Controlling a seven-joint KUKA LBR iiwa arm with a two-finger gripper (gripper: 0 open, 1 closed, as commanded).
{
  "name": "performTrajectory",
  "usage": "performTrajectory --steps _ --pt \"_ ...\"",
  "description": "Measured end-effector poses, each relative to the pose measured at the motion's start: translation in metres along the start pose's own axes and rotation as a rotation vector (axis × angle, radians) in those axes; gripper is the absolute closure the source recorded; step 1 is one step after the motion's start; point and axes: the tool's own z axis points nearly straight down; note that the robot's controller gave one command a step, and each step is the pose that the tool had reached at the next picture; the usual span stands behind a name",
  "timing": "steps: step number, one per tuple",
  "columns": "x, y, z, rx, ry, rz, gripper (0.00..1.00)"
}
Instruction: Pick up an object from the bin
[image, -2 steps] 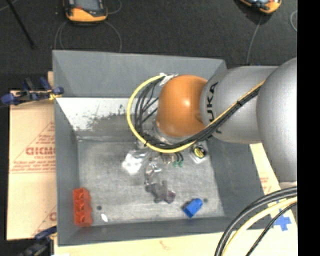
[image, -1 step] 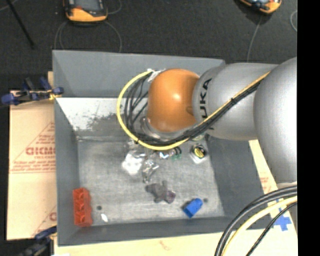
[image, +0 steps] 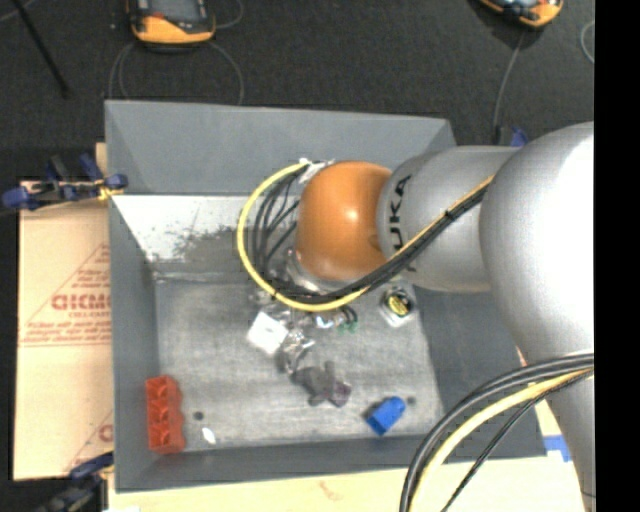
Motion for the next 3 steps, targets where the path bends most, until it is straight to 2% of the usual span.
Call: performTrajectory --steps 1,2,3 --pt "0.000 0.000 -0.003 0.000 0.005 0.001 1.00" --pt "-0.023 -0.034 -0.174 0.003 0.013 -0.243 1.00" --pt "-0.018 -0.034 -0.055 0.000 0.011 -0.396 1.00"
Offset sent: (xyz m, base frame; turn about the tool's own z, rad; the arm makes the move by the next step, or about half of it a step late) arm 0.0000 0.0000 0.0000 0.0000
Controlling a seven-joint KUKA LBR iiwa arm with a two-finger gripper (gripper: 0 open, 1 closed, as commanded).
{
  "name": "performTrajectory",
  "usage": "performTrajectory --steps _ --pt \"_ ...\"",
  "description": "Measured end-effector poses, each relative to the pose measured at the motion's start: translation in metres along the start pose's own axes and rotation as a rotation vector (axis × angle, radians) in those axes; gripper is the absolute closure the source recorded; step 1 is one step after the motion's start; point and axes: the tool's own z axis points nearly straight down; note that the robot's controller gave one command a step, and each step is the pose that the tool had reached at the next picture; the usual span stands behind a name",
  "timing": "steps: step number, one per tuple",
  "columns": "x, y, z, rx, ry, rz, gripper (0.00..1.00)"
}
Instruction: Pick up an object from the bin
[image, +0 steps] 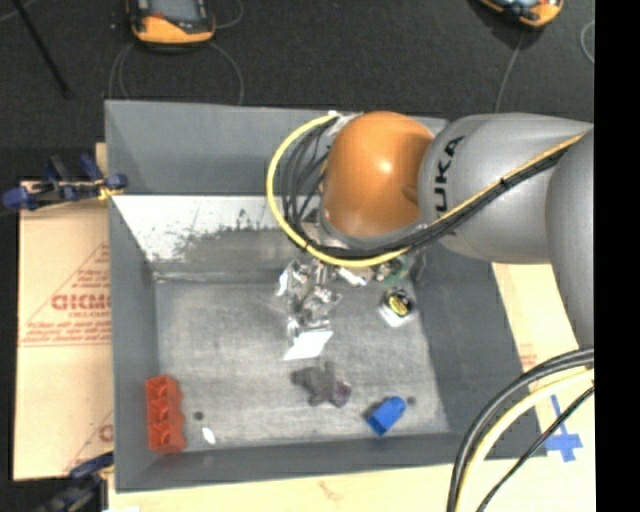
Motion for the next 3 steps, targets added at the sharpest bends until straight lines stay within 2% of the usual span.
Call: performTrajectory --steps 1,2,3 --pt "0.052 0.019 -0.142 -0.002 0.006 -0.340 1.00" --pt "0.067 0.037 0.020 -0.016 0.013 -0.445 1.00" --pt "0.066 0.035 0.016 -0.009 0.008 -0.444 0.00"
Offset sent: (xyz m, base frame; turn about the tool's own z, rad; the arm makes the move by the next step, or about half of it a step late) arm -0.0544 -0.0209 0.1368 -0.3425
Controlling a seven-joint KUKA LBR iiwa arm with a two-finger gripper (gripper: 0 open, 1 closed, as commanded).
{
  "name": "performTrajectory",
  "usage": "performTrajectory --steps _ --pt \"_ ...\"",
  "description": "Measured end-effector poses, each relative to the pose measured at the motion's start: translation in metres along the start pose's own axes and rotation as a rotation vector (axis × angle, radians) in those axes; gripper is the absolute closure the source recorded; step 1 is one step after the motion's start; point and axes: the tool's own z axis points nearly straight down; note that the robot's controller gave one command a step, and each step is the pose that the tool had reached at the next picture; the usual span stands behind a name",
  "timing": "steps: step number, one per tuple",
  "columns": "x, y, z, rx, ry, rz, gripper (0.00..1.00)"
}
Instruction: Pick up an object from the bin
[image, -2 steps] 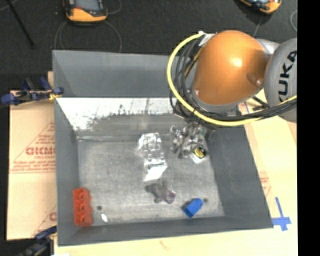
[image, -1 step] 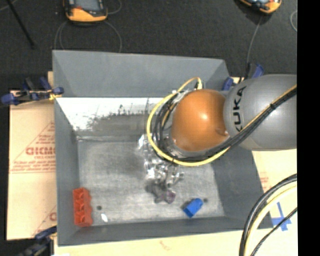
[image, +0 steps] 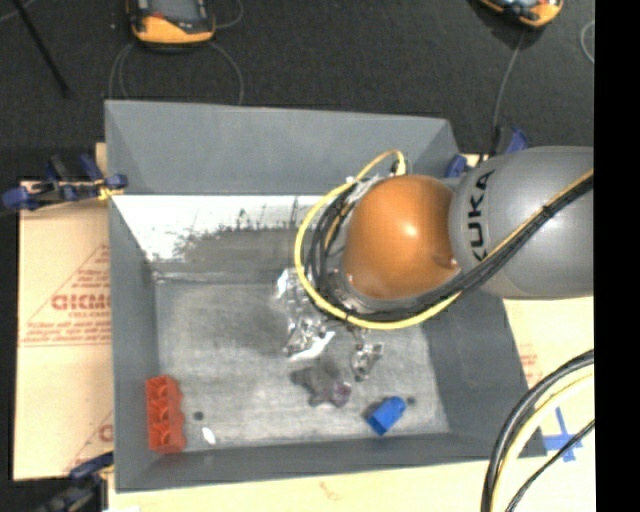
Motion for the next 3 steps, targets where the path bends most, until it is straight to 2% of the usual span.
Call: performTrajectory --steps 1,2,3 --pt "0.010 0.014 0.041 0.005 -0.005 -0.099 0.00" --pt "0.011 0.011 0.038 0.010 -0.001 -0.100 1.00" --pt "0.006 0.008 -0.098 0.008 -0.002 -0.116 1.00"
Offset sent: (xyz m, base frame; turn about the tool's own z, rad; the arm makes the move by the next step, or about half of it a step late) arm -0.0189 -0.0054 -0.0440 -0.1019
